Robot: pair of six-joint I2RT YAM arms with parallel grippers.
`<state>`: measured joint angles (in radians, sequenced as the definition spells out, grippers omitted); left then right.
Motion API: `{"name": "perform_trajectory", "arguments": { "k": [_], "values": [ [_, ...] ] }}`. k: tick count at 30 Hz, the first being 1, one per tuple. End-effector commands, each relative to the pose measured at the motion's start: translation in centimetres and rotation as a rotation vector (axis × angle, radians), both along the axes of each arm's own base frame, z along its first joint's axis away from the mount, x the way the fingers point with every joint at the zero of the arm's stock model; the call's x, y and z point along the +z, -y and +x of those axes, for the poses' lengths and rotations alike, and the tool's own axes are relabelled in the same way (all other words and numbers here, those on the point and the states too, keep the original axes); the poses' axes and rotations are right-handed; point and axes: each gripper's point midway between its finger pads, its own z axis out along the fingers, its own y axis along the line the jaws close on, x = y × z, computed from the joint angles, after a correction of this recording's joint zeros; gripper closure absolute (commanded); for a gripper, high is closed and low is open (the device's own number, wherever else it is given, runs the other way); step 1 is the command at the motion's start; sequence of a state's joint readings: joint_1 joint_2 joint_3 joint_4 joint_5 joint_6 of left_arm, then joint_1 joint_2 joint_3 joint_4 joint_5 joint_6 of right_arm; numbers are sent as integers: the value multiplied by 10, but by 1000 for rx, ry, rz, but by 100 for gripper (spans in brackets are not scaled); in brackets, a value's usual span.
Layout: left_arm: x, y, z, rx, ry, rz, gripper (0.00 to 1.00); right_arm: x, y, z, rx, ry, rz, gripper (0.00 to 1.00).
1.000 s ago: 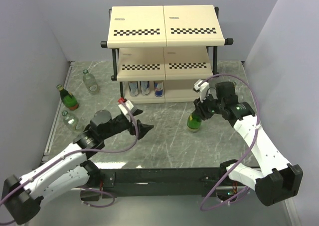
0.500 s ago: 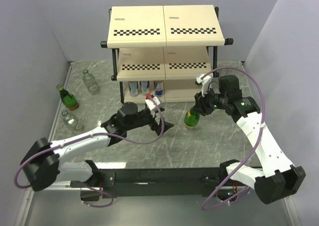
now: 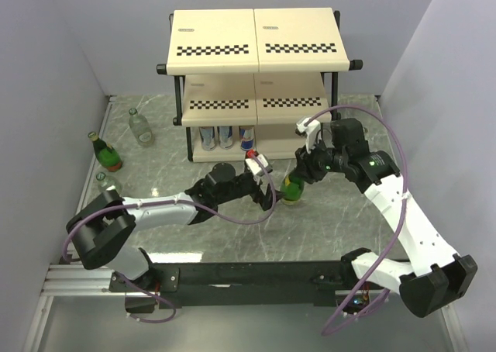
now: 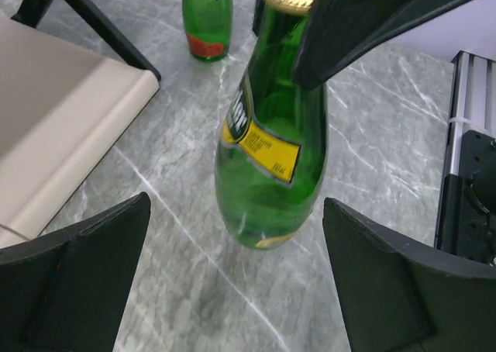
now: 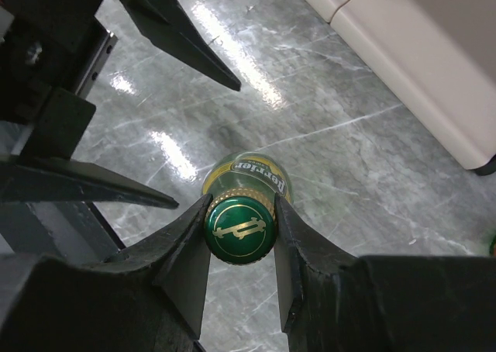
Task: Place and organize the beverage onto the shelf
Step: Pick up the drink from the center of the board.
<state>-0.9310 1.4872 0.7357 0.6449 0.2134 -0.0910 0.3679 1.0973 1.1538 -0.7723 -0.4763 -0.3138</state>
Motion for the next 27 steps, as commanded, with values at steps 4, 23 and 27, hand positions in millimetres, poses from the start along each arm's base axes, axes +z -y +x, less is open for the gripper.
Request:
{"name": "perform_trajectory", "arguments": {
  "k": [4,23,27],
  "values": [
    [44,25,-1,-26,87,-123,1,49,-19,18,1,168,65,100],
    [23,45,10,5,100,-50,1,67,-30,16,22,184,70,100],
    [24,50,13,7,104,-48,0,69,-31,16,23,184,76,100]
  ]
}}
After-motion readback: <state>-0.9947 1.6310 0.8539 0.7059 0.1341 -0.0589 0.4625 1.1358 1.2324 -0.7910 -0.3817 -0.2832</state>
